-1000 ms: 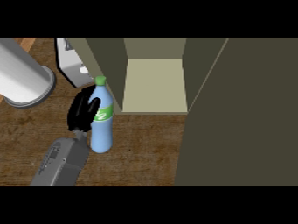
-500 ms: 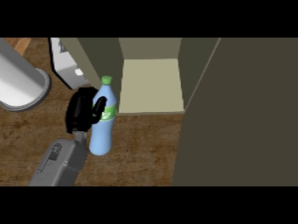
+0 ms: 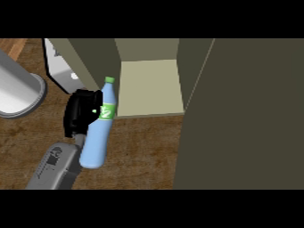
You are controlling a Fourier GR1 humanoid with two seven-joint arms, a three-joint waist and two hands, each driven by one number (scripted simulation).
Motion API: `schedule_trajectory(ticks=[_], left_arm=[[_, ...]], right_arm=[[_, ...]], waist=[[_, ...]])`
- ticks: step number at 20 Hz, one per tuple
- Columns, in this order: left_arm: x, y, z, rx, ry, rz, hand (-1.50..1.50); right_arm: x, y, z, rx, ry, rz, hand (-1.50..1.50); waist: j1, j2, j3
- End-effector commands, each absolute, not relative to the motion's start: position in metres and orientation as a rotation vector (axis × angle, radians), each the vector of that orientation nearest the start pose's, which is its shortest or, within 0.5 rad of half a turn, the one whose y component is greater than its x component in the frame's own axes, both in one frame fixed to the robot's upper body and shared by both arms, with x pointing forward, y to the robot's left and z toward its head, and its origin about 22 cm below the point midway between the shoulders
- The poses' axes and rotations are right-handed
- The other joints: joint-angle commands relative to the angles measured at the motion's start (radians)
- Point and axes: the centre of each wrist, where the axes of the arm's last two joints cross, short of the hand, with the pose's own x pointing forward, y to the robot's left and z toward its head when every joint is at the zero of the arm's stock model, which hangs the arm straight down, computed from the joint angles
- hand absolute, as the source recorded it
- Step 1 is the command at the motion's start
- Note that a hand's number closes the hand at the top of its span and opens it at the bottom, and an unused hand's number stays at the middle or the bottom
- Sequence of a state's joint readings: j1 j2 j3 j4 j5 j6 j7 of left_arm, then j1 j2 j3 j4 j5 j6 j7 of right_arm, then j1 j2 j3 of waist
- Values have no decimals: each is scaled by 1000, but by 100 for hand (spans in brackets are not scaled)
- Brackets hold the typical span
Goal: Pick up the bottled water, place it into the cabinet and close the cabinet
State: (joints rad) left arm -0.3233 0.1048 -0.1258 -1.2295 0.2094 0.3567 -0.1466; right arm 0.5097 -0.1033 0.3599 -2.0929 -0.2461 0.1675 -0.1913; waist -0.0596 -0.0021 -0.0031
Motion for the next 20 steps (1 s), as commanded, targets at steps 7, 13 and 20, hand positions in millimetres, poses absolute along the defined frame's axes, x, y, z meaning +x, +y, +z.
schedule_trajectory(ticks=[7,13,20], left_arm=[[365,138,60,179,-1768,-51,150],[371,158,58,343,-1763,-70,150],[369,170,34,539,-1738,-149,150]], right_arm=[[122,-200,39,523,-1753,31,-150],[126,-196,43,523,-1759,40,-150],[127,-191,38,552,-1752,36,-150]], waist=[[-65,22,4],[-83,29,4],[-98,36,3]])
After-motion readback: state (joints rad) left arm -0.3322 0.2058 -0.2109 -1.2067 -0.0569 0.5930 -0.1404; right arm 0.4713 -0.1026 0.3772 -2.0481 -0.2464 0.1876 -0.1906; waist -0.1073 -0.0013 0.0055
